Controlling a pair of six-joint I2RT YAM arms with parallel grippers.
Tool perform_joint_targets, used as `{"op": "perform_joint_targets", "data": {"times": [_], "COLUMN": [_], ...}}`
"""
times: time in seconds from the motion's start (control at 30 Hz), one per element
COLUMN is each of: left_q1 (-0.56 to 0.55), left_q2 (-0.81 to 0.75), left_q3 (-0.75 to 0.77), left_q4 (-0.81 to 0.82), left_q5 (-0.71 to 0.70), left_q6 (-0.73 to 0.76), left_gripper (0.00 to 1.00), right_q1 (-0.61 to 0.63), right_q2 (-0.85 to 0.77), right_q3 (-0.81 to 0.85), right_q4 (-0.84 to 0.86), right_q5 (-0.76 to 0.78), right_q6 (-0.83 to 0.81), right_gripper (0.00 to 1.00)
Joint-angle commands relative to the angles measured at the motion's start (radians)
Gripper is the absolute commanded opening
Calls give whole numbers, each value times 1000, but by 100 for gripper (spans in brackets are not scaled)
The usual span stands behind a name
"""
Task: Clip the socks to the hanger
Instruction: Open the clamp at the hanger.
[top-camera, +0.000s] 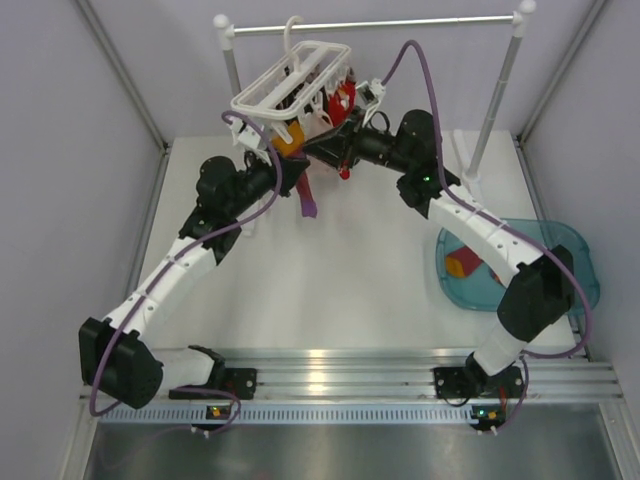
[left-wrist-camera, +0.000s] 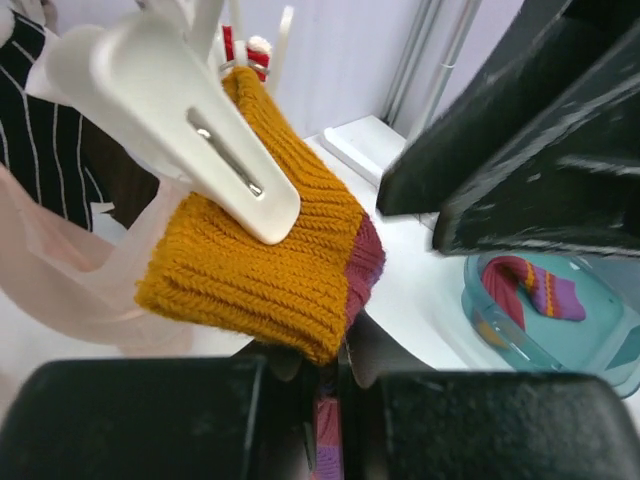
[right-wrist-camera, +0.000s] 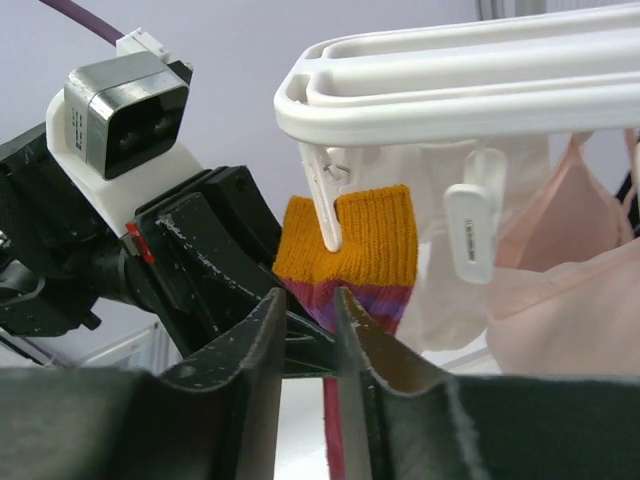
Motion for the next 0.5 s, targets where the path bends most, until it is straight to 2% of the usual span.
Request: {"op": "perform_joint_targets", "data": {"times": [0.0, 0.03, 0.07, 0.27, 0.37, 0.47], "left_q1": [13, 20, 26, 72, 97, 105], "left_q2": [-40, -42, -42, -65, -57, -51], "left_q3": [44, 44, 46, 37, 40, 41], "left_q4": [-10, -10, -12, 4, 30, 48], "left_q5": [-32, -30, -23, 46, 111, 145], "left_q6": [17, 12, -5, -72, -121, -149], "left_gripper": [0, 0, 0, 0, 0, 0], "right_q1": [-43, -54, -65, -102, -94, -77], "right_q2": [-13, -16, -21, -9, 23, 69], "right_q3": [74, 79, 79, 51, 31, 34], "right_q4": [84, 81, 74, 52, 115, 190], "right_q5": [10, 14, 26, 86, 106, 105], "right_q6": [24, 21, -5, -212, -261, -284], "right_gripper": [28, 35, 51, 54, 60, 61]}}
